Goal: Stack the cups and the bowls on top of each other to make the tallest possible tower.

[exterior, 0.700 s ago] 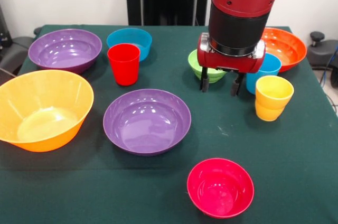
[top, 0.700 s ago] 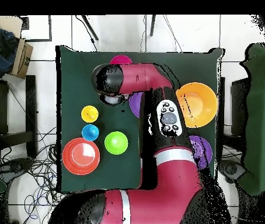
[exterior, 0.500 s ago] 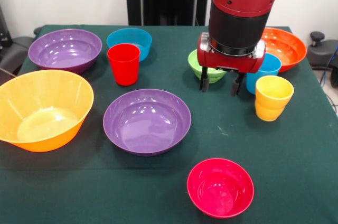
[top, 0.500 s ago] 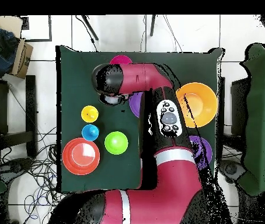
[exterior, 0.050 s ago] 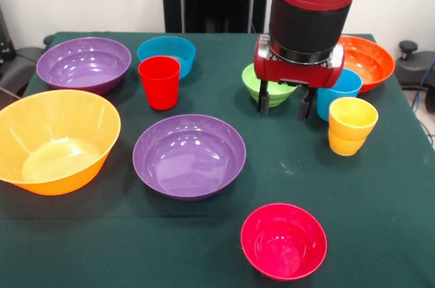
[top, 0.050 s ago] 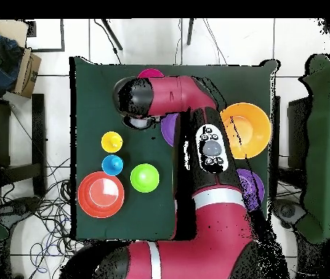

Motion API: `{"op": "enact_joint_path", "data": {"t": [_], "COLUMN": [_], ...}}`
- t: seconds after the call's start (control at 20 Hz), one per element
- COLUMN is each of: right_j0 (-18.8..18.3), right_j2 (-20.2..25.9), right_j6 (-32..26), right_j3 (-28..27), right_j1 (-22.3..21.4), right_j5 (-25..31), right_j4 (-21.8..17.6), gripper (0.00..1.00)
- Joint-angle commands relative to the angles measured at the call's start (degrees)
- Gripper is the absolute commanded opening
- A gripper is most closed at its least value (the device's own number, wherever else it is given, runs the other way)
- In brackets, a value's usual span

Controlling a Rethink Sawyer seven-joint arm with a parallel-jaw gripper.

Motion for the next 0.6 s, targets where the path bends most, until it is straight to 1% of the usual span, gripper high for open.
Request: {"op": "enact_joint_path", "data": {"t": [0.05, 0.25, 0.6], "right_j0": [0.2, 0.2, 0.5], "right_j2": [1.7, 1.7, 1.5], "right_j6": [-5.6, -6.1, -6.3], "right_j3": [4.1, 5.5, 5.8], "right_j1": [-0.7, -1.6, -1.5], "right_j5": [0.9, 1.0, 0.8], "right_j4": [-2.5, -2.7, -3.4], "gripper": [1.00, 1.00, 1.00]}}
